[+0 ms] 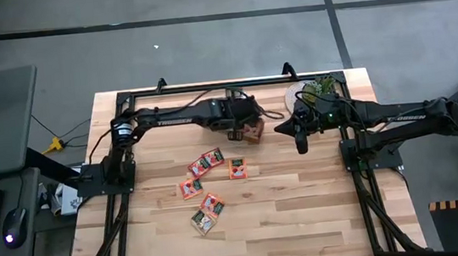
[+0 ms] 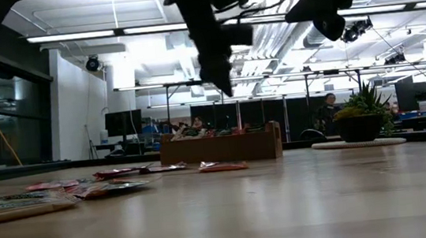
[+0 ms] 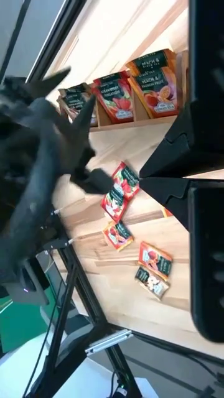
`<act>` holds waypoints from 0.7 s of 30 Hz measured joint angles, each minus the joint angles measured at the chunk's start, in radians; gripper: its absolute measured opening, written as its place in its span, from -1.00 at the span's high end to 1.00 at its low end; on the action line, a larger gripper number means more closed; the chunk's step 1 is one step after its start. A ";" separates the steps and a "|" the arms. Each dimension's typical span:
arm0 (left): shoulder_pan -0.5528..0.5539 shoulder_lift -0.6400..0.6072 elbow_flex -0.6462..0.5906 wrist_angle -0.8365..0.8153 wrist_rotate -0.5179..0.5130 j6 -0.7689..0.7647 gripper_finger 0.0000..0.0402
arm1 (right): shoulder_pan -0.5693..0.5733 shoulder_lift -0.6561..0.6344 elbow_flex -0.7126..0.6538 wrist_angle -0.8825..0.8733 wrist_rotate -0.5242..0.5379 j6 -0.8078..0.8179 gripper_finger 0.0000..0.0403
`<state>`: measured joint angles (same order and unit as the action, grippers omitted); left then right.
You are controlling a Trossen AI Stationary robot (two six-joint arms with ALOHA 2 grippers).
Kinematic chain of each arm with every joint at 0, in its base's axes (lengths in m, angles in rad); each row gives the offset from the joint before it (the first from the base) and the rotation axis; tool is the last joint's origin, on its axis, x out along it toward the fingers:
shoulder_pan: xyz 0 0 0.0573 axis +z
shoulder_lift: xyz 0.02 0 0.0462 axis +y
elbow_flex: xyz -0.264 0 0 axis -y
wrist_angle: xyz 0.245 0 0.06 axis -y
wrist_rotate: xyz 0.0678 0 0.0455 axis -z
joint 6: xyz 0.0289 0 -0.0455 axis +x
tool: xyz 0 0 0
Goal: Pick & Place Tea
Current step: Put the orange tea bag into the right section of the wooden organizer
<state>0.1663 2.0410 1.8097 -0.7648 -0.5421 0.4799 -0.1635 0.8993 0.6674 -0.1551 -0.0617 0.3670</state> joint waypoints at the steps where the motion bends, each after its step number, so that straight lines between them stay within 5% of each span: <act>1: 0.006 -0.011 -0.001 -0.038 0.018 -0.056 0.15 | 0.000 0.002 0.000 0.000 0.000 -0.005 1.00; 10: 0.022 -0.071 -0.002 -0.250 0.168 -0.375 0.15 | 0.000 0.061 0.000 0.012 -0.042 -0.036 1.00; 21: -0.007 -0.072 -0.165 -0.313 0.364 -0.592 0.14 | 0.016 0.335 0.000 0.203 -0.132 -0.132 1.00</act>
<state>0.1589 1.9694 1.6448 -1.0776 -0.1776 -0.1118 -0.1471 1.2346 0.6678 0.0477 -0.1942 0.2350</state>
